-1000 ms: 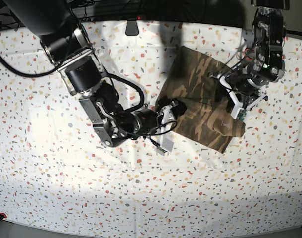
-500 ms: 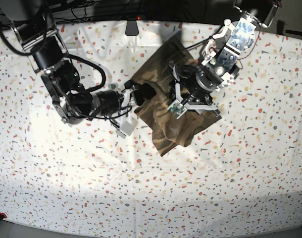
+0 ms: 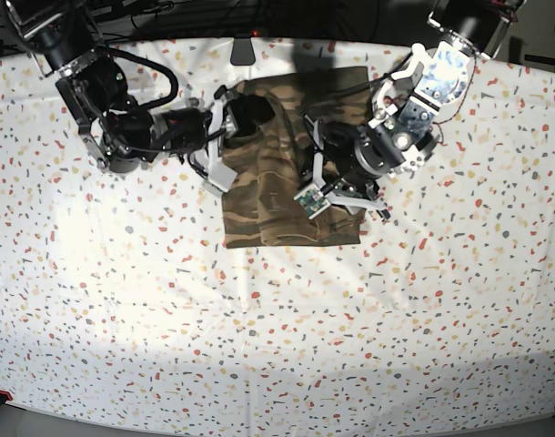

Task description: Fold the T-shirt properly

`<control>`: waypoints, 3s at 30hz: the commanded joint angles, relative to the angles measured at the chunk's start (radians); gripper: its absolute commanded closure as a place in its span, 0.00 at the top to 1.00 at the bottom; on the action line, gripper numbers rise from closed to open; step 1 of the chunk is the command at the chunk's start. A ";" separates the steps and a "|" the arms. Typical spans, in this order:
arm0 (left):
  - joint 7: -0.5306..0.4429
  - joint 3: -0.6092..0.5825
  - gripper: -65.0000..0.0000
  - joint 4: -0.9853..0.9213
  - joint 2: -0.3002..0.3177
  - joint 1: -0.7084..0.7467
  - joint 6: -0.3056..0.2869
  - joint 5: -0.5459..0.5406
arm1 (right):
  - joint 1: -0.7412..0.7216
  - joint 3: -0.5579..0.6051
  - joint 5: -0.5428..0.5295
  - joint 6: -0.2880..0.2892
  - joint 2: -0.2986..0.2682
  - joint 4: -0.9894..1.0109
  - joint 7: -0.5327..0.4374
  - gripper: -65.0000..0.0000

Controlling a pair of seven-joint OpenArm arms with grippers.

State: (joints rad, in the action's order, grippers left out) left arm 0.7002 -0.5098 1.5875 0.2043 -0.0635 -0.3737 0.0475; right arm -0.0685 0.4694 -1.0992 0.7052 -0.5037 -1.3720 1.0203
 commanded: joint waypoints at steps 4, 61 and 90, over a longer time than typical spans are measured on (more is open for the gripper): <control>-0.012 0.004 0.39 0.011 -0.002 -0.020 0.007 -0.006 | 0.022 -0.087 0.051 -0.007 -0.011 -0.016 0.068 0.42; 0.103 0.006 0.39 0.241 -0.001 -0.061 0.177 0.112 | 0.011 -0.515 -0.076 -0.007 0.076 -0.063 0.053 0.42; 0.257 0.805 0.39 0.706 0.383 0.554 0.212 -0.364 | 0.509 -1.215 -0.087 -0.007 0.063 -0.629 0.281 0.42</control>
State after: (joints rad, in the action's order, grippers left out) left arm 0.9710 0.2893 2.2791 0.5762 0.4980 -0.1612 -0.3199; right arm 0.4412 -0.7391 -1.1660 0.6937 -0.4259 -1.9865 1.3136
